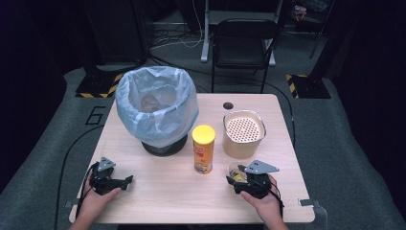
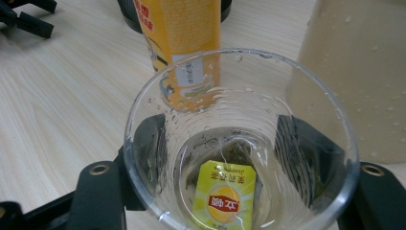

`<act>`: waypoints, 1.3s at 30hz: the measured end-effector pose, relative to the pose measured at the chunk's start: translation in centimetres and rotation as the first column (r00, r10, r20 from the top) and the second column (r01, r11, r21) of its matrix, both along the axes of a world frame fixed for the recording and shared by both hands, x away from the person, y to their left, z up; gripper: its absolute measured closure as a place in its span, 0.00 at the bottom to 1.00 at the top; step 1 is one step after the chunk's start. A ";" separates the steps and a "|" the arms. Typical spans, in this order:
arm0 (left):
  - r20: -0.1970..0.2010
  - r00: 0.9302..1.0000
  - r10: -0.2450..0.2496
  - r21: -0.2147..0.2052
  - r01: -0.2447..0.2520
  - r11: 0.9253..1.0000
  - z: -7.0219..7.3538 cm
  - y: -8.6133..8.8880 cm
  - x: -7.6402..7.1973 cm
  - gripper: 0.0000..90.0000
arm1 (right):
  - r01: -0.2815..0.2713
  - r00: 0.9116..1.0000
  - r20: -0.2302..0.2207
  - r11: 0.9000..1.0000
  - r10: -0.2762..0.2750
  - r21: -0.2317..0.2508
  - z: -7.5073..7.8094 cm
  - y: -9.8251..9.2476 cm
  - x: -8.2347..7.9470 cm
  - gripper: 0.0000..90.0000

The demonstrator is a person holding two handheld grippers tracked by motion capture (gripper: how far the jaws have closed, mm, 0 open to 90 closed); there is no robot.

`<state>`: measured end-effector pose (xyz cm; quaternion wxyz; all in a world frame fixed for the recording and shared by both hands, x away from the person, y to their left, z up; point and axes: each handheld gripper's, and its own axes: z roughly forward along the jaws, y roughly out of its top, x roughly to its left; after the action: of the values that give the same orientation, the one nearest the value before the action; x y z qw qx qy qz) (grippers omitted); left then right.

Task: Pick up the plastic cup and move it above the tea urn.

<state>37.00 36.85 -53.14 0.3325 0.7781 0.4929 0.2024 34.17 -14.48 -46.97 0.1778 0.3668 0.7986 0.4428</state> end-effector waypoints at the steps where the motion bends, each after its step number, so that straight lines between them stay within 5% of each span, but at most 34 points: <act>1: 0.000 1.000 0.000 0.000 0.000 1.000 0.0 0.0 0.0 0.01 | 0.003 1.000 0.004 1.000 -0.003 -0.007 0.2 -0.1 0.0 0.39; 39: 0.002 1.000 0.001 0.003 -0.001 1.000 0.0 0.0 0.0 0.01 | 0.087 0.995 0.049 0.996 -0.087 0.005 7.9 -4.5 1.3 0.41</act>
<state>36.99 36.85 -53.15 0.3319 0.7780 0.4928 0.2042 35.47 -18.97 -39.08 0.2159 0.3906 0.7767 0.4445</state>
